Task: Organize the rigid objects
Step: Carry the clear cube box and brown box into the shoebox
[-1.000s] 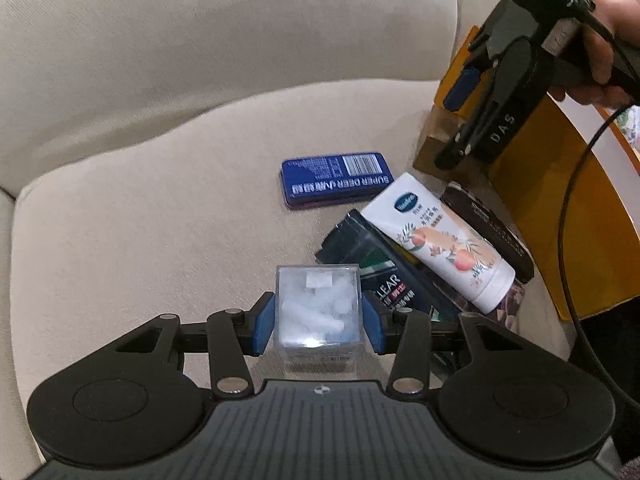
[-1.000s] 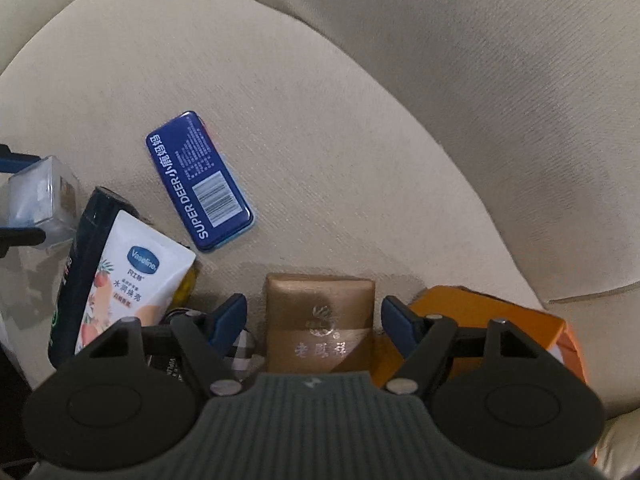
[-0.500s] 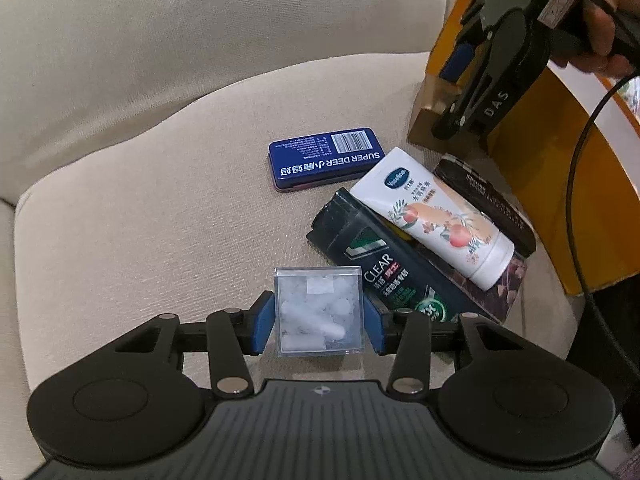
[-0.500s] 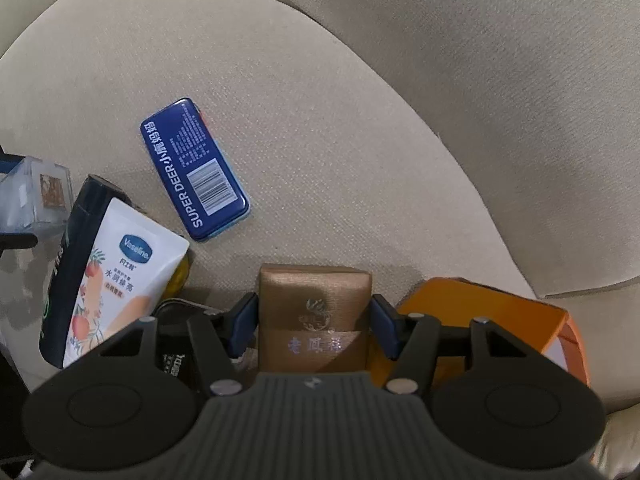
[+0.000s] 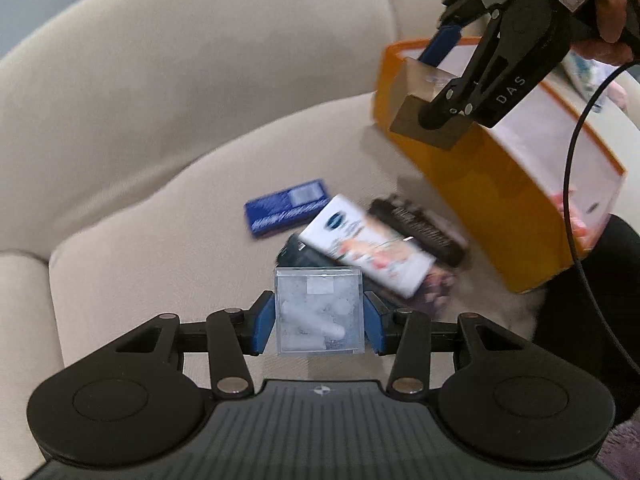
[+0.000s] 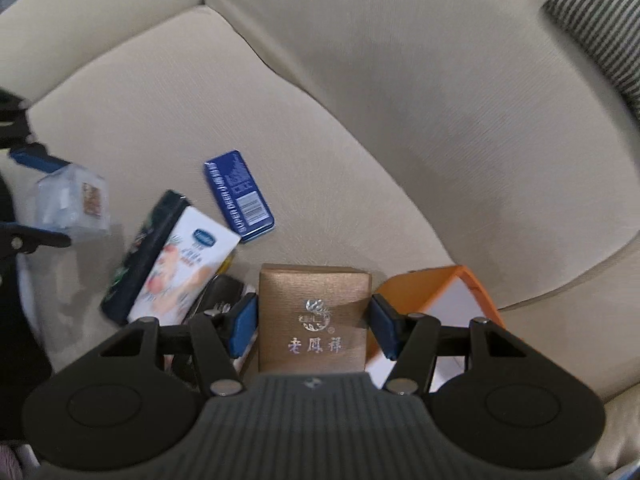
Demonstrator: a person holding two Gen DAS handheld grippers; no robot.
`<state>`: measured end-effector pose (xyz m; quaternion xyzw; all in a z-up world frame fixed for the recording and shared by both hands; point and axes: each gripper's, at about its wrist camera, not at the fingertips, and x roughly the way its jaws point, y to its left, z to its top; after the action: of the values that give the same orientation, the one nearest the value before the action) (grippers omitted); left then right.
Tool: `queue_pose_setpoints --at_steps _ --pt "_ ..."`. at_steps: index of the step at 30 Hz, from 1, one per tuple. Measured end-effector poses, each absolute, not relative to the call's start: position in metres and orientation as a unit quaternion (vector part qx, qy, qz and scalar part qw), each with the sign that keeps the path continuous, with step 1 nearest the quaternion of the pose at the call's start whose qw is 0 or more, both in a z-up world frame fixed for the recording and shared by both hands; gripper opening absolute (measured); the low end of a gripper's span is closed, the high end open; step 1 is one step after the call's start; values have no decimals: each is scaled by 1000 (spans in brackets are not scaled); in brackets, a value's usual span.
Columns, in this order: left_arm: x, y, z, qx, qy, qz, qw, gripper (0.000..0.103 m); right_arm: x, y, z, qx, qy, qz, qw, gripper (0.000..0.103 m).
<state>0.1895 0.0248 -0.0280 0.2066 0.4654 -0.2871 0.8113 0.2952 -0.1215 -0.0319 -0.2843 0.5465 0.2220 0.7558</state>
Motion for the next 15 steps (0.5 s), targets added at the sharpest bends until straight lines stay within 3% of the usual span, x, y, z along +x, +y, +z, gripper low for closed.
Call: queue_pose_setpoints --at_steps 8,15 --pt "153 -31 21 255 421 -333 804 53 228 -155 22 -304 511 236 768 61" --pt "139 -90 41 271 388 -410 780 53 184 -205 32 -326 518 239 753 61"
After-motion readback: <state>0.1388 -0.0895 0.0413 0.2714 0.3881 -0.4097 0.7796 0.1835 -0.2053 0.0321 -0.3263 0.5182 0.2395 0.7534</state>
